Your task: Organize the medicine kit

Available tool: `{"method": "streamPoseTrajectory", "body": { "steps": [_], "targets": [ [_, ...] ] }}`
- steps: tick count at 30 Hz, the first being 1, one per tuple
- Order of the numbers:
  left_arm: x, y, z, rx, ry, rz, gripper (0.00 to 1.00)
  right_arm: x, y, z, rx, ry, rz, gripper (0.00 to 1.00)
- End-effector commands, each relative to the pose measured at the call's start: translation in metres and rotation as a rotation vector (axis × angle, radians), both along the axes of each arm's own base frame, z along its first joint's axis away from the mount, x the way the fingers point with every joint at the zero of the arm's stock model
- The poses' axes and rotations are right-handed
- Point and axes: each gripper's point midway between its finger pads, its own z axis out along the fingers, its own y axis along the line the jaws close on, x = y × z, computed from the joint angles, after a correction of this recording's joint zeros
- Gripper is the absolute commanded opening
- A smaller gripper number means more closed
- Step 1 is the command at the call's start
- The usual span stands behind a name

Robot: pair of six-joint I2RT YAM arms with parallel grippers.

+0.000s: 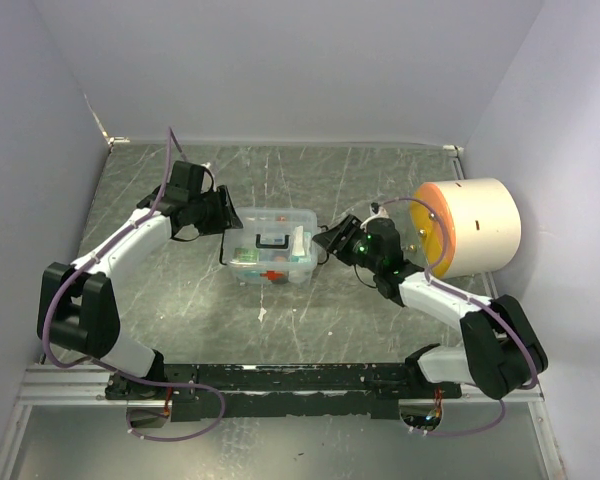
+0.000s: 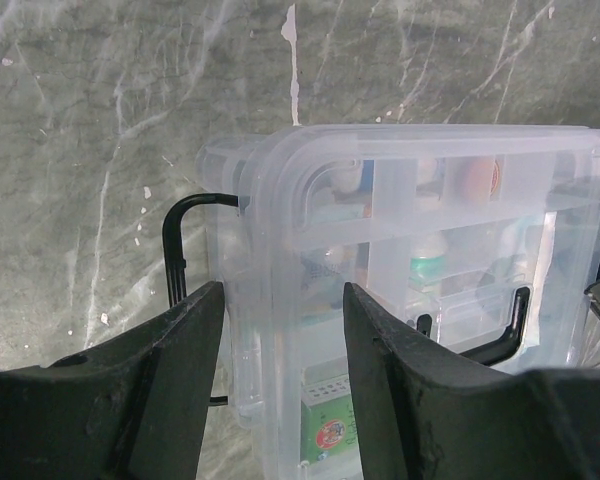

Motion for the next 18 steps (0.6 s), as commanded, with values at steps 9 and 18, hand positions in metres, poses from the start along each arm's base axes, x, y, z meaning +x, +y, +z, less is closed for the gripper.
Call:
{"method": "streamPoseTrajectory", "body": {
  "steps": [9, 18],
  "targets": [
    [-0.0157, 0.0014, -0.0362, 0.034, 0.099, -0.034, 0.59, -0.0026, 0.0017, 0.0023, -0.116, -0.01, 0.069, 0.53],
    [-0.0162, 0.0008, -0.0364, 0.029, 0.1, -0.034, 0.58, -0.0044, 0.0062, 0.0032, -0.187, -0.006, 0.068, 0.45]
  ]
}}
